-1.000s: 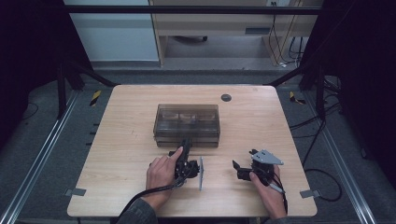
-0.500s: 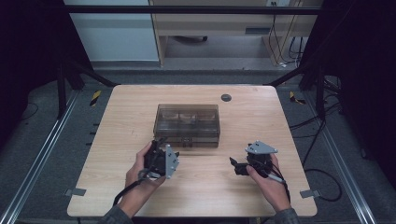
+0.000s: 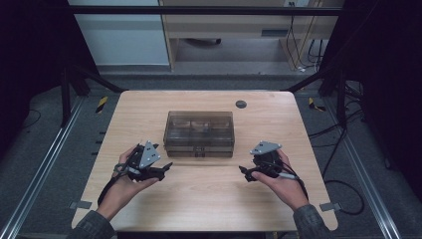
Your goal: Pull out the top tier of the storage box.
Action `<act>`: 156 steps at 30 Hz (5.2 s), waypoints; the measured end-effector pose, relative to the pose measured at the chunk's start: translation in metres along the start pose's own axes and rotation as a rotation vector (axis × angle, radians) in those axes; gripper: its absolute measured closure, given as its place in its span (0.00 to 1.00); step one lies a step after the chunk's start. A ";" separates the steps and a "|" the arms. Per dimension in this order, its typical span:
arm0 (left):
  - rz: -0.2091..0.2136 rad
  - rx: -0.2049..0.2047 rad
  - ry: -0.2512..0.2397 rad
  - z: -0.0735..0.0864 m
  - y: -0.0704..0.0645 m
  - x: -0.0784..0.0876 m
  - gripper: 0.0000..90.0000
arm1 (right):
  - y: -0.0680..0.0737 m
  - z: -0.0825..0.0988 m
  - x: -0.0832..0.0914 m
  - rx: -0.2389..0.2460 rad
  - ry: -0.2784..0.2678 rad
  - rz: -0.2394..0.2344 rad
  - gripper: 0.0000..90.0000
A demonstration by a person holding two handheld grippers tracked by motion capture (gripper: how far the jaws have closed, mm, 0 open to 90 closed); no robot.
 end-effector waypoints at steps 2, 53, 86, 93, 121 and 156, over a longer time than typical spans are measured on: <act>0.032 -0.003 -0.019 0.001 0.004 0.000 0.25 | 0.001 -0.004 0.000 0.034 0.013 0.000 0.17; 0.223 0.002 0.007 0.002 0.051 -0.005 0.59 | -0.005 -0.060 0.001 0.300 0.117 -0.102 0.88; 0.266 -0.019 0.052 0.003 0.056 -0.023 0.68 | 0.000 -0.073 -0.016 0.318 0.132 -0.126 0.89; 0.274 -0.020 0.057 0.002 0.057 -0.024 0.73 | -0.001 -0.073 -0.017 0.323 0.135 -0.126 0.90; 0.294 -0.041 0.104 -0.002 0.064 -0.029 0.93 | 0.000 -0.074 -0.019 0.362 0.137 -0.121 0.94; 0.325 -0.057 0.091 0.000 0.040 -0.008 0.94 | 0.018 -0.059 0.004 0.360 0.128 -0.161 0.95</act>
Point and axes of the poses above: each handheld gripper's, and its own axes: x roughly backward along the jaws, z roughly out of its underside, y roughly to its left, the point moved 2 cm from there along -x, roughly forward along the jaws, and after that the axes turned 7 degrees about z, right-handed, at the moved point
